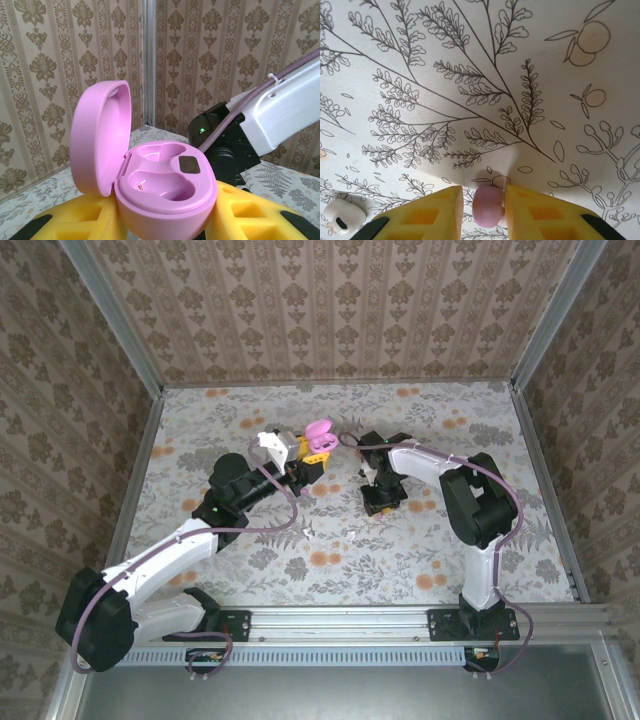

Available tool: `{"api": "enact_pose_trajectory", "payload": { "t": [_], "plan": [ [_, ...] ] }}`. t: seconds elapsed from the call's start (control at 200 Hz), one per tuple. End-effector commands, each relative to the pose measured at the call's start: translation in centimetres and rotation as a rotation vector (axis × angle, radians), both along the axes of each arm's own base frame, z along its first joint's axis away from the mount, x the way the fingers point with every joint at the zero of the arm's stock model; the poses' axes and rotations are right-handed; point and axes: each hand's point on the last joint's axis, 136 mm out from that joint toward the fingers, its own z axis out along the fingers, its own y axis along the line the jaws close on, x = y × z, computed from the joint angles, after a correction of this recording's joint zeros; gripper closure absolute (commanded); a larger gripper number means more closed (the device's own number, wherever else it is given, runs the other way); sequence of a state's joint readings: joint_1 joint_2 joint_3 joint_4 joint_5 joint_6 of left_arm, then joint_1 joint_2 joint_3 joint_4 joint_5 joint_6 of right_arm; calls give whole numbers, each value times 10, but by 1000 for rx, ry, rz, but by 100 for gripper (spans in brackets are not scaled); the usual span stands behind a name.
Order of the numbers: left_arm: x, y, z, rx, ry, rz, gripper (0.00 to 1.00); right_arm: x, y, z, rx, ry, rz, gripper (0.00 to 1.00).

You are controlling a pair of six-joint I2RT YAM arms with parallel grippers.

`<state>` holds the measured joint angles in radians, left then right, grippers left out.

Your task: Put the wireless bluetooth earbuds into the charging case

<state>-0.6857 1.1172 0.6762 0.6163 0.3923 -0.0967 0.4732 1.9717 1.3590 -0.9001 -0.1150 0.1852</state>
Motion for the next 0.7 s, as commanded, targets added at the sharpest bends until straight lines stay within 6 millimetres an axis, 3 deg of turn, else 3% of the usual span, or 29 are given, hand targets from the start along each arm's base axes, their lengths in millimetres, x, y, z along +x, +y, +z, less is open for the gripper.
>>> {"api": "enact_pose_trajectory", "payload": {
  "t": [0.0, 0.19, 0.395, 0.695],
  "plan": [
    [0, 3, 14, -25, -28, 4, 61, -1, -5, 11, -36, -4, -2, 66],
    [-1, 4, 14, -24, -28, 8, 61, 0, -7, 29, -23, -59, -71, 63],
    [-1, 7, 18, -29, -43, 20, 61, -9, -8, 26, -12, -57, -251, 65],
    [-4, 11, 17, -27, -43, 20, 61, -12, -10, 16, -37, -49, -273, 66]
  ]
}}
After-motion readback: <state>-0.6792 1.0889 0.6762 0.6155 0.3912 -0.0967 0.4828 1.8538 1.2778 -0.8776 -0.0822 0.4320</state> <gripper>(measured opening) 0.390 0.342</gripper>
